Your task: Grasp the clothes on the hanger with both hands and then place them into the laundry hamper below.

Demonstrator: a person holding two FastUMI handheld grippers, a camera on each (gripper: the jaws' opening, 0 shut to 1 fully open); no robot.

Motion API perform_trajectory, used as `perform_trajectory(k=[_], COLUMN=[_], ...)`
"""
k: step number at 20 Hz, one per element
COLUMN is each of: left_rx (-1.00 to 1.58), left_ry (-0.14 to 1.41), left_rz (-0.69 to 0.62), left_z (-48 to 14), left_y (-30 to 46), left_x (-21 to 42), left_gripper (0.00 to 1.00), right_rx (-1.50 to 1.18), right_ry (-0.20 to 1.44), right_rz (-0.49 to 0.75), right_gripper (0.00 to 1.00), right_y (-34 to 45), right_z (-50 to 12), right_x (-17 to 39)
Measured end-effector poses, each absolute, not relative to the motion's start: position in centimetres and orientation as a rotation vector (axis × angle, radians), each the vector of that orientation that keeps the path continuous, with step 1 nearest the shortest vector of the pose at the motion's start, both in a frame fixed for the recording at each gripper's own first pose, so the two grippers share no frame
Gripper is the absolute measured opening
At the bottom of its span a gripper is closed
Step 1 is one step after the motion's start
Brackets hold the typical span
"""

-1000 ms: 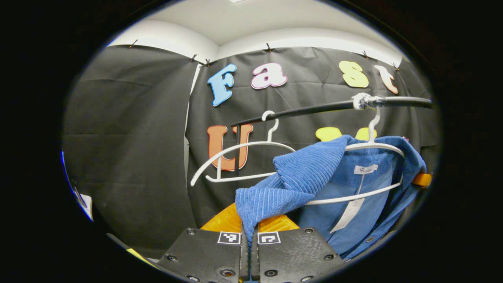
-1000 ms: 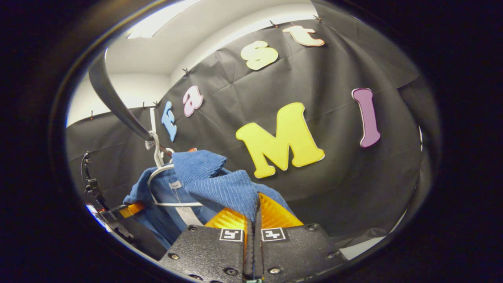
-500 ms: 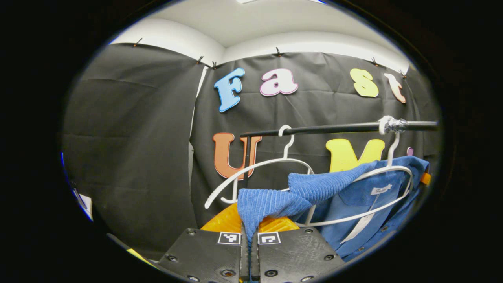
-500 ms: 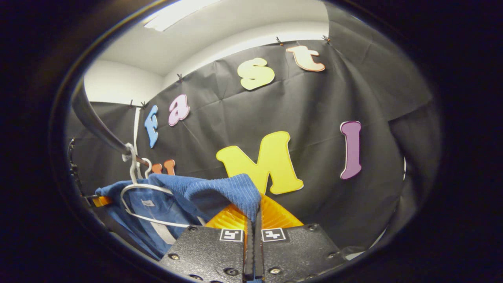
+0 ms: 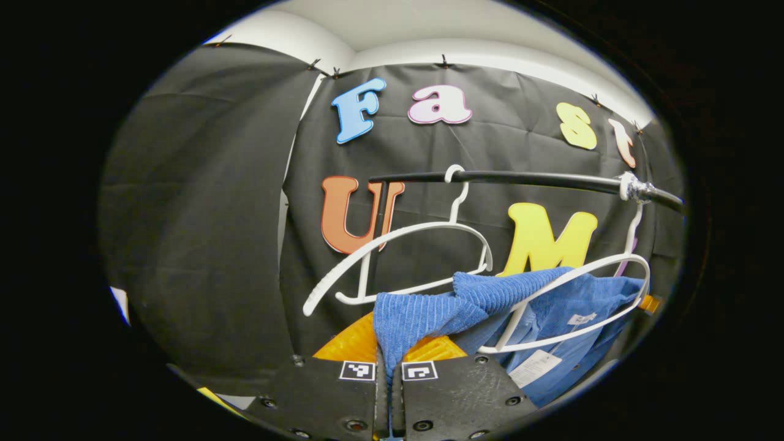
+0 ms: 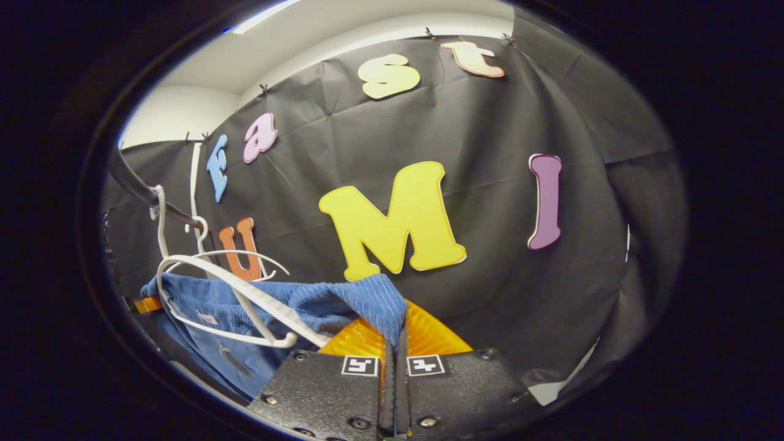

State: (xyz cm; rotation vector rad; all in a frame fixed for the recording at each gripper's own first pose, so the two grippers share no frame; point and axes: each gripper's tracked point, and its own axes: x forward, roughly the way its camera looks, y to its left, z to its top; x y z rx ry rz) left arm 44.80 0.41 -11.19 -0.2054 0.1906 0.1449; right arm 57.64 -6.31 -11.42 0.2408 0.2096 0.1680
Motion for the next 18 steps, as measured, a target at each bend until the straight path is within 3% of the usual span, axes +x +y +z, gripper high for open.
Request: perform_trajectory(k=[4, 13, 18], left_rx=[-0.378, -0.315, -0.246], left_ry=[0.259, 0.386, 0.389], left_rz=[0.139, 0.160, 0.131], left_z=[-14.3, -21.8, -21.3], left_y=[0.5, 0.5, -0.3], left_x=[44.5, 41.1, 39.7], left_gripper=[0.02, 0.02, 0.02], right_rx=[0.305, 0.217, 0.211], right_ry=[0.315, 0.418, 0.420], right_rz=[0.182, 0.221, 0.228], right_gripper=[0.04, 0.04, 0.05], right_y=[-6.2, -3.5, -2.7], right_z=[-14.6, -21.3, -21.1], right_x=[57.4, 54.0, 51.8])
